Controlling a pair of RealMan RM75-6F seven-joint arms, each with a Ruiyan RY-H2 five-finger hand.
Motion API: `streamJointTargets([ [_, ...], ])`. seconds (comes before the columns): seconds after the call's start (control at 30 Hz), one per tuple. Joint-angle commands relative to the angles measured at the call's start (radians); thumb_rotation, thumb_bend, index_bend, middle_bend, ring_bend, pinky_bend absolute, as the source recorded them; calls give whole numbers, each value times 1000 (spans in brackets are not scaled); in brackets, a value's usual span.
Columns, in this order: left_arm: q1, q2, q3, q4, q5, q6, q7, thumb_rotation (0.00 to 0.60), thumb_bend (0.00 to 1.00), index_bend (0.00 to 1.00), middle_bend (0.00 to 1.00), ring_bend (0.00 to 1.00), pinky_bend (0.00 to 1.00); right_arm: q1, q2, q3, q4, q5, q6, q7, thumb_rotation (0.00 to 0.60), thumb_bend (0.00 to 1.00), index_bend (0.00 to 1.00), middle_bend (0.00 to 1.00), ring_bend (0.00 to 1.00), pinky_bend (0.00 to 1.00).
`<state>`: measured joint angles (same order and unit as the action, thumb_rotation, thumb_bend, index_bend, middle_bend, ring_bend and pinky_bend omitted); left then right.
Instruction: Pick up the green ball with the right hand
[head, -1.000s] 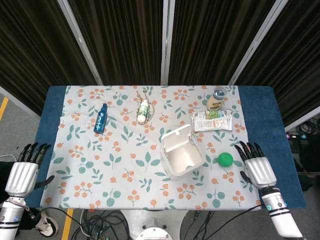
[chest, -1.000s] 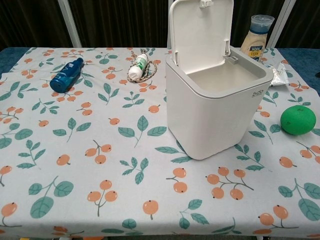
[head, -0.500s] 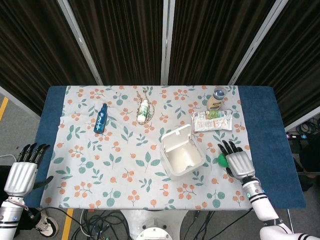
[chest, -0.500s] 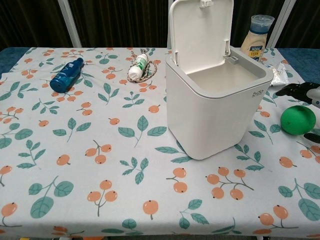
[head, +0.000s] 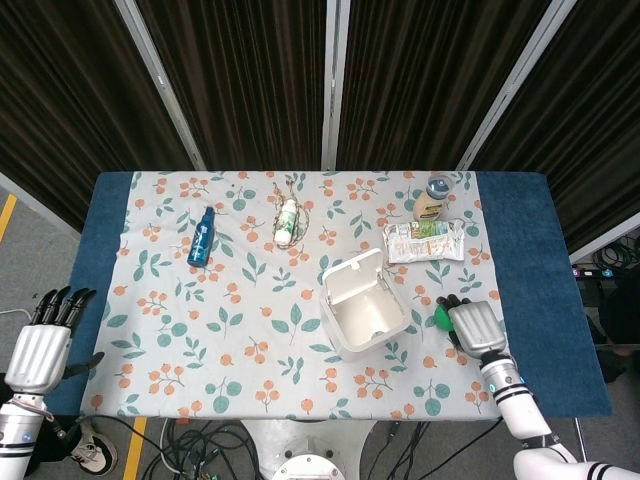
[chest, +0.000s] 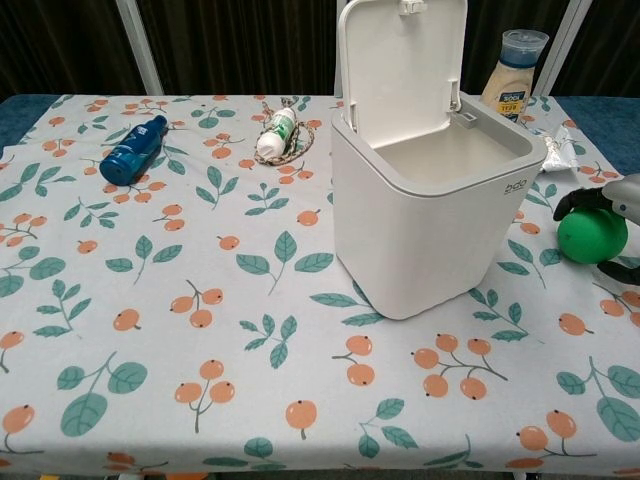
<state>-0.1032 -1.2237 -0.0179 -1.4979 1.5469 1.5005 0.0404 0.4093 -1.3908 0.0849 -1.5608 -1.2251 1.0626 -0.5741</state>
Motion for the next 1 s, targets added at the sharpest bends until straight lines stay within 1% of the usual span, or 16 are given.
streamJointTargets([
  [0.03,0,1,0,0,-1,-2,0,600,124,117,108,42,77,-16,27,7,-18,-54,66,49,600,389,438,489,545,724],
  [0.17,-1,2,-1,-1,-4,-5,1,600,125,118,108,42,77,-39,102,23,-92,-122,154,115,600,391,463,510,561,726],
  [0.3,-4,0,-2,-4,-5,-8,5,600,124,118,108,42,77,-62,200,28,-200,-256,259,185,600,428,474,514,562,728],
  [0.47,-7,0,-1,-12,-3,-14,17,600,124,119,108,42,77,-49,273,36,-297,-400,314,184,600,442,475,514,562,729],
  [0.6,-5,7,4,-26,3,-12,27,600,124,120,108,42,76,-13,276,38,-350,-469,282,113,600,439,475,514,562,729],
  [0.7,-2,12,5,-30,5,-7,31,600,124,119,108,42,77,14,262,40,-378,-485,239,69,600,436,475,514,562,729],
  [0.8,-1,14,5,-32,2,-8,29,600,124,119,108,42,77,42,236,44,-395,-477,192,40,600,429,476,514,561,729],
  [0.9,-3,13,4,-29,1,-12,26,600,124,120,108,42,77,66,211,53,-403,-446,151,29,600,425,477,511,559,729],
  [1.0,-4,11,2,-23,-2,-12,21,600,124,120,108,42,77,88,191,56,-406,-413,110,14,600,406,453,472,502,717],
])
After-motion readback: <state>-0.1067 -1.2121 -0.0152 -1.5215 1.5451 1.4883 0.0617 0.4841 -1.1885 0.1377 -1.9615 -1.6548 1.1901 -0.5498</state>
